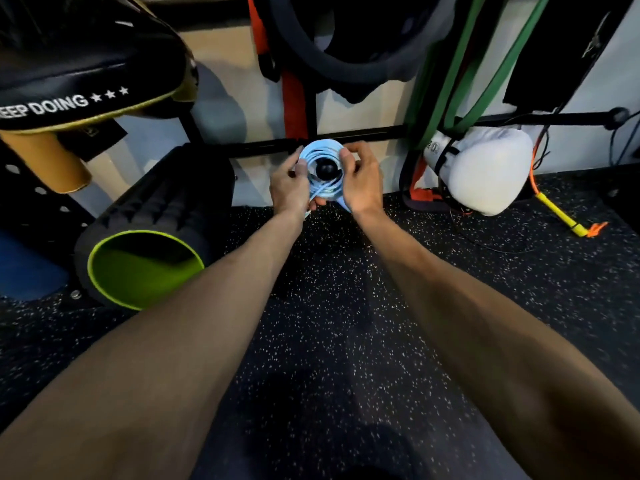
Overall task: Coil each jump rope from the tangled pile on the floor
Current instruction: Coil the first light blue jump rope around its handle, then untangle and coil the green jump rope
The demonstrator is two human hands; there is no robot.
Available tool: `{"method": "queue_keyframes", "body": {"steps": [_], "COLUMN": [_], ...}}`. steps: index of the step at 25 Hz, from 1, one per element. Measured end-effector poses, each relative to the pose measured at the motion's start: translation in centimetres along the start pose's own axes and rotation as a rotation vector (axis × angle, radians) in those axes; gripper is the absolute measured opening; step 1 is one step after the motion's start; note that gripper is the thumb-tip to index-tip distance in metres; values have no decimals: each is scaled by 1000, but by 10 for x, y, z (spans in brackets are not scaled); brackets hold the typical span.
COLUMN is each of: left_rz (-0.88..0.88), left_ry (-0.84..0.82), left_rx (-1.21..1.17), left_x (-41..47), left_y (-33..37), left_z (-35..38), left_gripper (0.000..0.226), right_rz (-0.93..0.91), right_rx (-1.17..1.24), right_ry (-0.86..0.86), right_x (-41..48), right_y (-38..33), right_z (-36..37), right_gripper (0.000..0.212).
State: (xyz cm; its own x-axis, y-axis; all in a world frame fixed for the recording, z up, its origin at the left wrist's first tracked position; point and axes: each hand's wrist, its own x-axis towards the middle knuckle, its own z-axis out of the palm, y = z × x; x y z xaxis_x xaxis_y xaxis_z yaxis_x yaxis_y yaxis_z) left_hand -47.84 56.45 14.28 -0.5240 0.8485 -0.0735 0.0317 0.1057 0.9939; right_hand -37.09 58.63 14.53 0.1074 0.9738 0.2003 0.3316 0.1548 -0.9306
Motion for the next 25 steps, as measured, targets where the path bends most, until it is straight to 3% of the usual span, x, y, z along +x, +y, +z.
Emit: {"method": "queue_keyframes", "body": {"steps": [3, 6, 9, 15, 19, 23, 25], "left_rz": [-17, -123, -165, -159, -184, -109, -33], "left_ry": [99, 95, 110, 13, -129, -332, -451], "left_rx": [-12, -35, -73, 49, 295, 654, 853], "left_x": [18, 32, 42, 34, -7, -69, -106], "left_y": [-11, -17, -12, -27, -40, -43, -34], "left_z": [1, 3, 6, 3, -5, -14, -16], "left_gripper": [9, 20, 14, 41, 26, 17, 11], "right_rz": [104, 145, 214, 295, 323, 363, 364], "right_rx": [43, 96, 179, 255, 102, -146, -320], "right_ry": [-53, -104, -163, -263, -251, -340, -424], "right_x": [23, 40, 53, 30, -15, -81, -119], "right_y": [13, 20, 27, 31, 33, 46, 43], "right_z": [11, 21, 24, 11, -18, -63, -103], "right_gripper": [20, 28, 34, 47, 52, 19, 14]}}
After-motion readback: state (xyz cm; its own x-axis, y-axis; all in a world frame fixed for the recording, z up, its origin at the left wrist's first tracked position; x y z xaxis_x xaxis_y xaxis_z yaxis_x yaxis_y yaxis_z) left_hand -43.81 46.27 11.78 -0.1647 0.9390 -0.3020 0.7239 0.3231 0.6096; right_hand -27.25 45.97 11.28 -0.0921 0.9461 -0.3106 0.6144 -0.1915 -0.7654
